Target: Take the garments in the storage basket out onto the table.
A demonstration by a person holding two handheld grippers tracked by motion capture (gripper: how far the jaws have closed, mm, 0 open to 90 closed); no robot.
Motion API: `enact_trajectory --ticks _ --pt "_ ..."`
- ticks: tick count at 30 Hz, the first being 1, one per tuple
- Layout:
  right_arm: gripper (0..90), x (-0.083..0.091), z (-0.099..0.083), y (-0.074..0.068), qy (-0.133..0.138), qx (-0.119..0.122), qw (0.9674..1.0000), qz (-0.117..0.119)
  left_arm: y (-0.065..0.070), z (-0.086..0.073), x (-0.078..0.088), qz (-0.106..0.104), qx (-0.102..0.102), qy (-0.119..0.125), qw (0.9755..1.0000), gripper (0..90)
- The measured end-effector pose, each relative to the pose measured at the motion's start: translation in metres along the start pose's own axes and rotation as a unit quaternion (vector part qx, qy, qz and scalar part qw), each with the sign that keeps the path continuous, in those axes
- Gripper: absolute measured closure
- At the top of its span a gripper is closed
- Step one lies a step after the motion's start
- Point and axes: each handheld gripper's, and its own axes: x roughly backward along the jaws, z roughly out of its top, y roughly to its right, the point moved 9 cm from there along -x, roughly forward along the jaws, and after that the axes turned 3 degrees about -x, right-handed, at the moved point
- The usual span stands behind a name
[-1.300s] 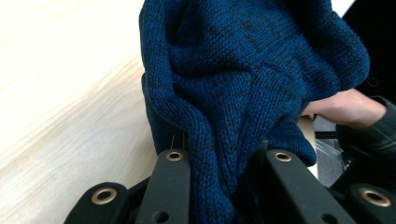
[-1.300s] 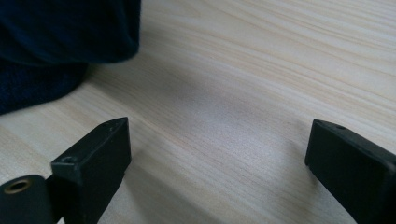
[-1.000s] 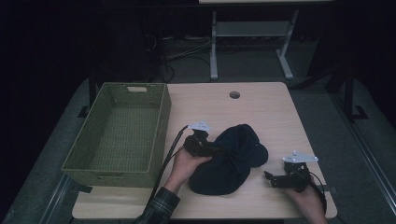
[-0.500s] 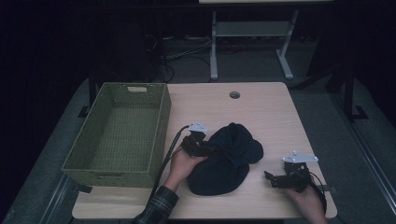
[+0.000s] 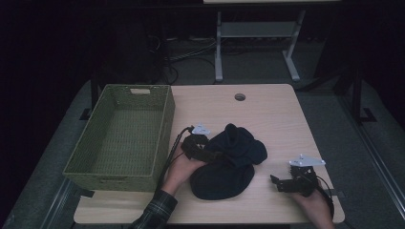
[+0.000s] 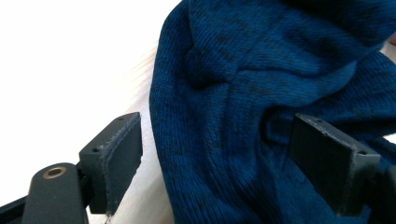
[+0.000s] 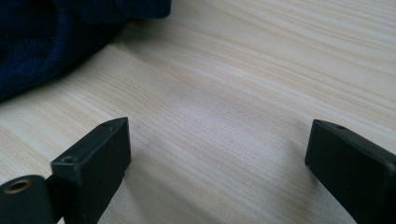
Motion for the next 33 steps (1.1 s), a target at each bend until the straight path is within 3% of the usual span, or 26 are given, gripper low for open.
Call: enact_trajectory --ticks 6,11,16,19,24,26,33 --pt "6.5 0.000 0.000 0.000 0.000 0.000 1.0000 0.000 0.005 0.002 0.014 0.014 0.007 0.011 0.9998 13.9" --pt "6.5 0.000 0.000 0.000 0.000 0.000 1.0000 0.001 0.013 -0.004 0.029 0.024 -0.006 0.009 0.9997 14.2" --pt "6.5 0.000 0.000 0.000 0.000 0.000 1.0000 0.001 0.023 -0.022 0.038 0.015 -0.013 0.005 0.9998 16.5" --pt "6.6 0.000 0.000 0.000 -0.001 0.000 1.0000 0.000 0.029 -0.031 0.042 0.008 -0.017 0.004 0.9998 22.3" --pt "7.4 0.001 0.000 -0.001 -0.017 0.000 0.9999 0.000 0.039 -0.040 0.045 0.003 -0.027 -0.001 0.9996 27.3" --pt "11.6 0.002 0.000 -0.001 -0.022 0.001 0.9997 0.002 0.044 -0.041 0.047 0.000 -0.028 0.001 0.9996 29.6" --pt "19.5 0.014 0.016 -0.002 0.003 -0.005 0.9995 0.030 0.053 -0.048 0.054 -0.006 -0.031 0.005 0.9995 31.4"
